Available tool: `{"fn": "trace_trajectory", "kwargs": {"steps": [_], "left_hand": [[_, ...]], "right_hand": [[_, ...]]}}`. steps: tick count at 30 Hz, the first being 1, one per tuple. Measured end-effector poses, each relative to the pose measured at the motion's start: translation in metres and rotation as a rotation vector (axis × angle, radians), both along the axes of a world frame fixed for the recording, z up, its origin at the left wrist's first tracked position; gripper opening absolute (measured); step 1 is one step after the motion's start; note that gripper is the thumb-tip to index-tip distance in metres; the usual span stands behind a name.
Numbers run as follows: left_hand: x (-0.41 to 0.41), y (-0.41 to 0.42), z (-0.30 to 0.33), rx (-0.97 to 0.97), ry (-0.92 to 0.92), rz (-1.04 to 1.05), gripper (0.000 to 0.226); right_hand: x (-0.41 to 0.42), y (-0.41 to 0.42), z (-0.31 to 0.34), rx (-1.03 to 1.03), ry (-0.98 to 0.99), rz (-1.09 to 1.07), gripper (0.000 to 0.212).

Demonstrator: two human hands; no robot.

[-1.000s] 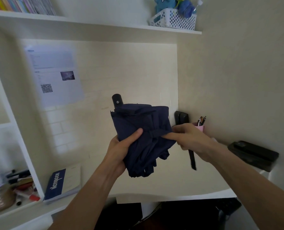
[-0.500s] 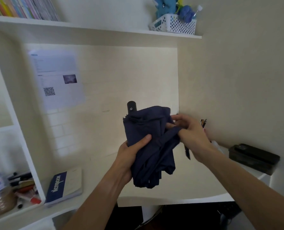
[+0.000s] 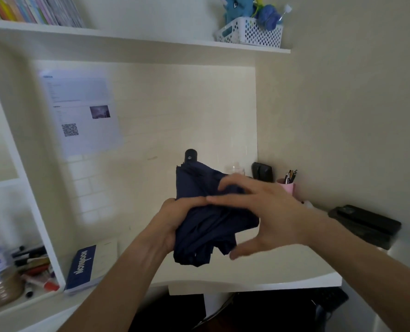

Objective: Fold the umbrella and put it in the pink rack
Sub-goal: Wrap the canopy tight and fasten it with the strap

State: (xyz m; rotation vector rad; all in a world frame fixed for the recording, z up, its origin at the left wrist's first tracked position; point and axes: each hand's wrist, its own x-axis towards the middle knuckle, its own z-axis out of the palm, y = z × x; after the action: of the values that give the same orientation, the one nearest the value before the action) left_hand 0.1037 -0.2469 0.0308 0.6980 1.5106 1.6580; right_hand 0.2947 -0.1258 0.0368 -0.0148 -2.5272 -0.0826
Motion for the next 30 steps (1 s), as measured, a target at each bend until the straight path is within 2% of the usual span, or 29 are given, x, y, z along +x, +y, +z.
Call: {"fn": "trace_trajectory", "kwargs": {"steps": [2, 3, 7, 9, 12, 18, 22, 24, 26, 28, 29, 30], "left_hand": [[-0.003, -0.004, 0.008, -0.048, -0.060, -0.107, 0.038], [-0.005, -0.004, 0.010, -0.041, -0.079, -0.157, 0.036], [-0.004, 0.001, 0.010, -0.002, -0.193, -0.289, 0.031], [-0.001, 0.005, 0.006, 0.031, -0.267, -0.299, 0.034], [0.000, 0.008, 0.005, 0.062, -0.275, -0.303, 0.026], [-0.005, 0.014, 0.009, -0.031, -0.324, -0.278, 0.035], [-0.005, 0.016, 0.005, -0.044, -0.375, -0.280, 0.036], [-0.007, 0.020, 0.003, -0.047, -0.408, -0.264, 0.036], [-0.005, 0.019, -0.002, -0.028, -0.394, -0.302, 0.042], [0.004, 0.017, -0.009, -0.037, -0.162, -0.209, 0.046], [-0.008, 0.028, -0.010, -0.009, -0.029, -0.151, 0.050], [-0.016, 0.031, -0.009, 0.028, 0.095, -0.060, 0.060]], "right_hand": [[-0.006, 0.005, -0.014, 0.092, -0.028, -0.043, 0.108], [-0.009, 0.006, -0.019, 0.106, 0.018, -0.042, 0.103], [-0.024, 0.002, -0.029, 0.095, 0.312, 0.037, 0.059], [-0.029, 0.002, -0.029, 0.058, 0.370, 0.066, 0.045], [-0.034, 0.004, -0.030, 0.019, 0.391, 0.055, 0.033], [-0.033, 0.010, -0.035, -0.012, 0.454, 0.053, 0.028], [-0.037, 0.007, -0.033, 0.178, 0.476, 0.046, 0.040], [-0.038, 0.007, -0.031, 0.218, 0.519, 0.048, 0.039], [-0.039, 0.009, -0.029, 0.176, 0.557, 0.070, 0.029], [-0.039, 0.006, -0.023, 0.061, 0.567, 0.057, 0.016], [-0.038, 0.003, -0.019, -0.057, 0.581, -0.008, 0.011], [-0.035, 0.001, -0.013, -0.257, 0.565, -0.089, 0.018]]}}
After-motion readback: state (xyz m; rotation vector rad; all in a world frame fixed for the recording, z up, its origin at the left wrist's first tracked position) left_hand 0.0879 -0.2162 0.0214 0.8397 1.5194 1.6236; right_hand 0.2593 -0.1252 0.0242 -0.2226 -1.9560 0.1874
